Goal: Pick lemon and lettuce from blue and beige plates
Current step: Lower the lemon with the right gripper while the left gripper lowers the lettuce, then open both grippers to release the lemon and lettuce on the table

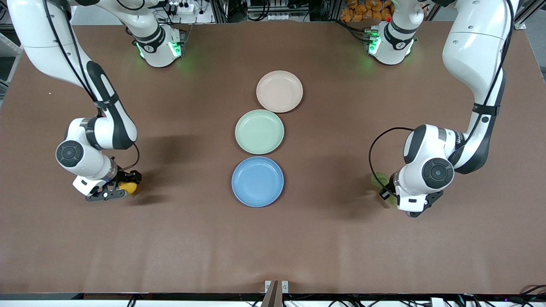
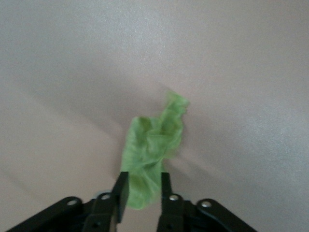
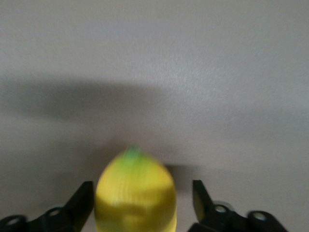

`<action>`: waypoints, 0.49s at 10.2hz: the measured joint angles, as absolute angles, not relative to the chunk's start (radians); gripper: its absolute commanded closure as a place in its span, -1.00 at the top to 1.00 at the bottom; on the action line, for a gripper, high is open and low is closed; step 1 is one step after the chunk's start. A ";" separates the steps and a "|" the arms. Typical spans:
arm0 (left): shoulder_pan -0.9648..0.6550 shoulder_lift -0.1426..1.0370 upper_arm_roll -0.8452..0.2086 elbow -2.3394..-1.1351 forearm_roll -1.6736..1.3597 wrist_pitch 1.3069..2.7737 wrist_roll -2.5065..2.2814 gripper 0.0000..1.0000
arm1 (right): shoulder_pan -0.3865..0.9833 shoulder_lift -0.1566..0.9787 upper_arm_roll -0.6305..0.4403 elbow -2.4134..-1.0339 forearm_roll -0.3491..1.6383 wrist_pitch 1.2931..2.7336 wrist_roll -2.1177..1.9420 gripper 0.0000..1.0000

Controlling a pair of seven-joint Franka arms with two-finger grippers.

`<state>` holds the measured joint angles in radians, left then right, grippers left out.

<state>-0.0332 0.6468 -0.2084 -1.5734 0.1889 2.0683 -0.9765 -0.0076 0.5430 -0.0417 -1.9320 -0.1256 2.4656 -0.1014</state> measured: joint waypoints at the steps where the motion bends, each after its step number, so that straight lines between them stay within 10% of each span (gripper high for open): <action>1: -0.032 0.648 -0.209 -1.573 0.189 2.068 -0.967 1.00 | -0.006 0.527 -0.041 -1.896 -0.126 2.382 -0.102 1.00; 5: 0.001 0.646 -0.218 -1.578 0.190 2.068 -0.917 1.00 | -0.004 0.400 -0.034 -1.667 -0.094 1.898 -0.102 1.00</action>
<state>0.0007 0.6459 -0.2180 -1.5785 0.1903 2.0684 -0.9171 -0.0037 0.4003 -0.0337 -1.6668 -0.0937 1.8983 -0.1018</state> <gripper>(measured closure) 0.000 0.000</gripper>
